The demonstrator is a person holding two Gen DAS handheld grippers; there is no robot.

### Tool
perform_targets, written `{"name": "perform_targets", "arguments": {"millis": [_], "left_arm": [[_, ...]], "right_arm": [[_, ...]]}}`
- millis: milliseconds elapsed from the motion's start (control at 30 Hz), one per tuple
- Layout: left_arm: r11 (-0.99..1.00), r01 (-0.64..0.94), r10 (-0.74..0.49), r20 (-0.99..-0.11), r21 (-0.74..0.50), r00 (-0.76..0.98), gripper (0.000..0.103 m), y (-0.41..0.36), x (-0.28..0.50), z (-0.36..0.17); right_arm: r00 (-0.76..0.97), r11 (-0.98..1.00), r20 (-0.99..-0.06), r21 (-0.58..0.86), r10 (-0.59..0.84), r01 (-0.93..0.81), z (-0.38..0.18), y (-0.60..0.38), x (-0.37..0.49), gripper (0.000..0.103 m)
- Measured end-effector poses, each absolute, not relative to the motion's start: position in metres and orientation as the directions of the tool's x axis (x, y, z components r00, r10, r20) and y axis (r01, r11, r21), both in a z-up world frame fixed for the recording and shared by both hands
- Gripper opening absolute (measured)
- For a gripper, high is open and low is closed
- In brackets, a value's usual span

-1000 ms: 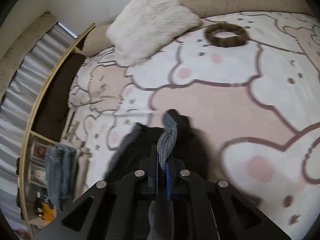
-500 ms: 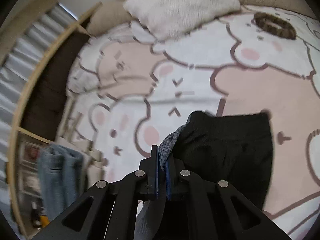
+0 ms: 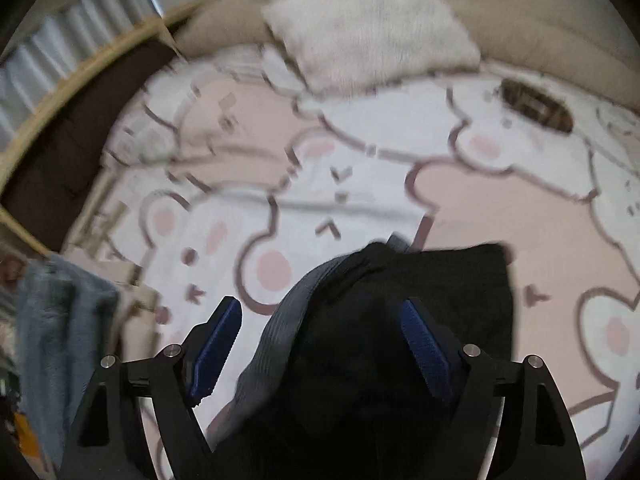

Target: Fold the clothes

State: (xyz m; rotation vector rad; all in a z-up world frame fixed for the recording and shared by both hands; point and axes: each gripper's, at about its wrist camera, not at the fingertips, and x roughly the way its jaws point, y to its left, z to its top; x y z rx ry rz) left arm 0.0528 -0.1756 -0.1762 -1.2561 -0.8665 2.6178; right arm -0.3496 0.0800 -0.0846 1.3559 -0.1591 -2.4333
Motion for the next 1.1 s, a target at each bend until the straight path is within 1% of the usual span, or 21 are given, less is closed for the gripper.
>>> {"name": "perform_targets", "arguments": {"millis": [33, 100, 167, 200, 333, 467, 600, 667, 700, 733, 767, 800, 833, 867, 900, 1000, 1100], "left_arm": [[-0.835, 0.136, 0.328, -0.68, -0.534, -0.656, 0.02, -0.176, 0.056, -0.173], [-0.844, 0.128, 0.316, -0.675, -0.521, -0.667, 0.035, -0.181, 0.061, -0.169], [-0.843, 0.123, 0.316, -0.667, -0.523, -0.675, 0.039, -0.18, 0.06, -0.167], [-0.843, 0.12, 0.316, -0.664, -0.524, -0.678, 0.039, -0.18, 0.059, -0.166], [-0.828, 0.119, 0.332, -0.65, -0.548, -0.683, 0.039, -0.178, 0.061, -0.162], [-0.818, 0.111, 0.35, -0.641, -0.565, -0.683, 0.039, -0.17, 0.054, -0.161], [-0.829, 0.073, 0.371, -0.644, -0.554, -0.67, 0.039, -0.152, 0.052, -0.155], [-0.837, 0.048, 0.381, -0.643, -0.545, -0.665, 0.039, -0.143, 0.053, -0.15], [-0.839, 0.042, 0.382, -0.644, -0.542, -0.663, 0.039, -0.14, 0.054, -0.149], [-0.843, 0.037, 0.382, -0.646, -0.537, -0.661, 0.039, -0.137, 0.055, -0.148], [-0.847, 0.031, 0.383, -0.648, -0.531, -0.658, 0.039, -0.134, 0.057, -0.147], [-0.85, 0.025, 0.383, -0.651, -0.526, -0.656, 0.039, -0.131, 0.058, -0.146], [-0.854, 0.024, 0.381, -0.656, -0.52, -0.652, 0.039, -0.129, 0.06, -0.146], [-0.857, 0.024, 0.379, -0.661, -0.515, -0.647, 0.039, -0.128, 0.061, -0.147], [-0.86, 0.024, 0.377, -0.666, -0.51, -0.643, 0.039, -0.127, 0.062, -0.147], [-0.865, 0.038, 0.369, -0.685, -0.501, -0.629, 0.039, -0.127, 0.064, -0.151], [-0.872, 0.049, 0.36, -0.705, -0.487, -0.612, 0.039, -0.13, 0.063, -0.155]], "right_arm": [[-0.493, -0.926, -0.787, 0.278, -0.371, 0.254, -0.073, 0.091, -0.336, 0.082], [-0.51, -0.906, -0.751, 0.307, -0.419, 0.293, -0.054, 0.116, -0.299, 0.082], [-0.517, -0.882, -0.722, 0.302, -0.459, 0.361, -0.041, 0.14, -0.247, 0.082], [-0.525, -0.879, -0.717, 0.281, -0.459, 0.385, -0.04, 0.147, -0.222, 0.082], [-0.586, -0.887, -0.71, 0.124, -0.392, 0.444, -0.06, 0.167, -0.099, 0.082], [-0.672, -0.847, -0.681, -0.143, -0.291, 0.511, -0.106, 0.159, 0.022, 0.082], [-0.708, -0.709, -0.656, -0.368, -0.261, 0.602, -0.152, 0.116, 0.088, 0.082], [-0.737, -0.651, -0.634, -0.462, -0.232, 0.602, -0.168, 0.095, 0.097, 0.081], [-0.753, -0.626, -0.621, -0.503, -0.218, 0.596, -0.174, 0.085, 0.099, 0.077], [-0.77, -0.616, -0.605, -0.533, -0.201, 0.58, -0.178, 0.077, 0.096, 0.065], [-0.784, -0.607, -0.592, -0.558, -0.186, 0.565, -0.181, 0.071, 0.092, 0.056], [-0.792, -0.605, -0.587, -0.572, -0.17, 0.554, -0.183, 0.068, 0.085, 0.037], [-0.795, -0.602, -0.589, -0.585, -0.144, 0.543, -0.186, 0.066, 0.077, 0.015], [-0.786, -0.603, -0.605, -0.584, -0.124, 0.544, -0.189, 0.067, 0.068, 0.005], [-0.772, -0.608, -0.626, -0.574, -0.105, 0.548, -0.19, 0.071, 0.061, 0.004], [-0.777, -0.63, -0.622, -0.567, -0.095, 0.531, -0.177, 0.09, 0.061, 0.004], [-0.757, -0.64, -0.648, -0.548, -0.082, 0.539, -0.17, 0.111, 0.066, 0.004]]}}
